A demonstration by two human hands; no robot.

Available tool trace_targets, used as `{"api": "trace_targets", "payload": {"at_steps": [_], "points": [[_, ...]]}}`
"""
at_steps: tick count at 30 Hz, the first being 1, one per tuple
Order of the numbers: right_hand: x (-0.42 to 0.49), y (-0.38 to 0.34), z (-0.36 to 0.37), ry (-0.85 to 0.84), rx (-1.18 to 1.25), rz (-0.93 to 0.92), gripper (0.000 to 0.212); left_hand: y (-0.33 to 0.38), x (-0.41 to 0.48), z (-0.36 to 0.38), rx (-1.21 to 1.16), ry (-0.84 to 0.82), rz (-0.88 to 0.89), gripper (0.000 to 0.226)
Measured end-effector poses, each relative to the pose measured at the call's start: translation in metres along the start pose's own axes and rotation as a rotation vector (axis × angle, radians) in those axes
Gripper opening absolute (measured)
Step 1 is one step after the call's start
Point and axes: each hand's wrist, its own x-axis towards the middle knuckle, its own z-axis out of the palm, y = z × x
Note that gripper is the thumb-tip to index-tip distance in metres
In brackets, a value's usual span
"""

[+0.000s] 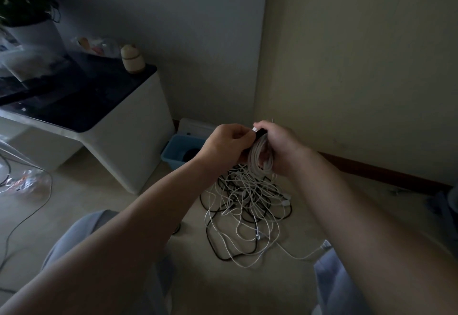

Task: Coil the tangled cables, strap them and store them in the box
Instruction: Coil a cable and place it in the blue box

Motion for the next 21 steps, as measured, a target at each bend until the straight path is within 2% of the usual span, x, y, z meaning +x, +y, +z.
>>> {"api": "trace_targets", "payload": {"at_steps": [10,17,21], "points": [[-0.004,0.000,0.001,0.101,-0.022,-0.051,0.021,0.003,-0.002,-0.006,-0.082,-0.076,-0.051,0.013],[-0.003,0.002,0.002,0.154,0.009,-0.045,0.023,0.000,-0.003,-0.013,-0.252,-0.176,-0.225,0.011],[-0.003,0.001,0.005,0.109,0.093,-0.012,0.020,-0.003,-0.001,-0.014,-0.329,-0.198,-0.268,0.008]]}}
